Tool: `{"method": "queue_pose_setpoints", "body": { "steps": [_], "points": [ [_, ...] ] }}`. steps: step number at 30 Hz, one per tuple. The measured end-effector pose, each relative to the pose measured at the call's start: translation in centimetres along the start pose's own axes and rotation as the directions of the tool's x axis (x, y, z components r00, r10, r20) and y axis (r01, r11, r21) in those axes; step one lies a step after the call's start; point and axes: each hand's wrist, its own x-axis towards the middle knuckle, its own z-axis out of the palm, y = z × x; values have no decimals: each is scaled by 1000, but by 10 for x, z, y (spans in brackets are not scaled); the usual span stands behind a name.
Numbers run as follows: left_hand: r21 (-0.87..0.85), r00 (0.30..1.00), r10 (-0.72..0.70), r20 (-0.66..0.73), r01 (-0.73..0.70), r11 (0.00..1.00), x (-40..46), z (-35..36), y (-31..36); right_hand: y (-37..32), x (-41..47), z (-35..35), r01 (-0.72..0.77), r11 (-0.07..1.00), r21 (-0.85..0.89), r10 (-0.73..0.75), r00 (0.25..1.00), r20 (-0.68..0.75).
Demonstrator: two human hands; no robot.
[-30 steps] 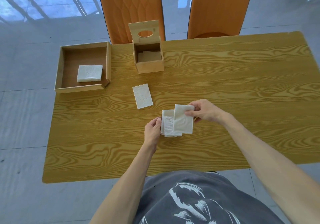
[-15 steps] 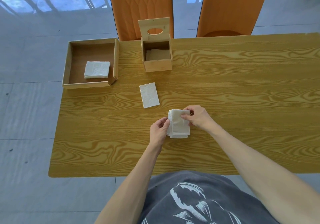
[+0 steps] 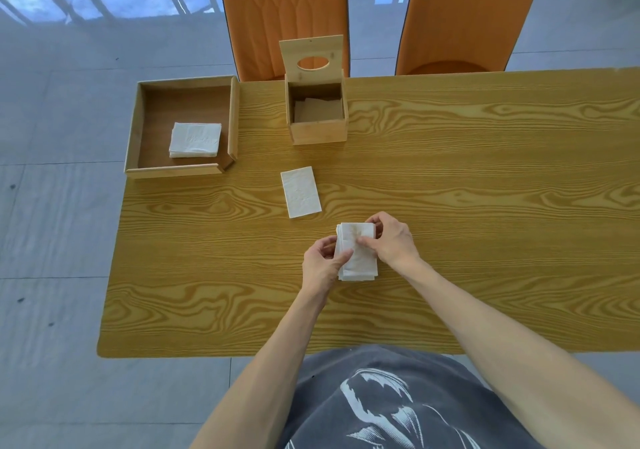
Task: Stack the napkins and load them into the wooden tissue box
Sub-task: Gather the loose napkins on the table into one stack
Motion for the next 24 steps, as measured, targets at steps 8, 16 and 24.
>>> {"method": "queue_pose_setpoints", "body": {
  "steps": [8,16,24],
  "points": [
    [27,997,12,-82,-10,1000,2,-21,-8,-18,3,11,85,992,-98,-74,992,105],
    [-60,982,-16,-189,5,998,-3,-70,-10,-60,20,29,125,963,-237,-134,991,-20],
    [-157,960,-60,-273,17,987,-4,-112,-18,-119,55,50,243,874,-421,-242,969,57]
  ]
}}
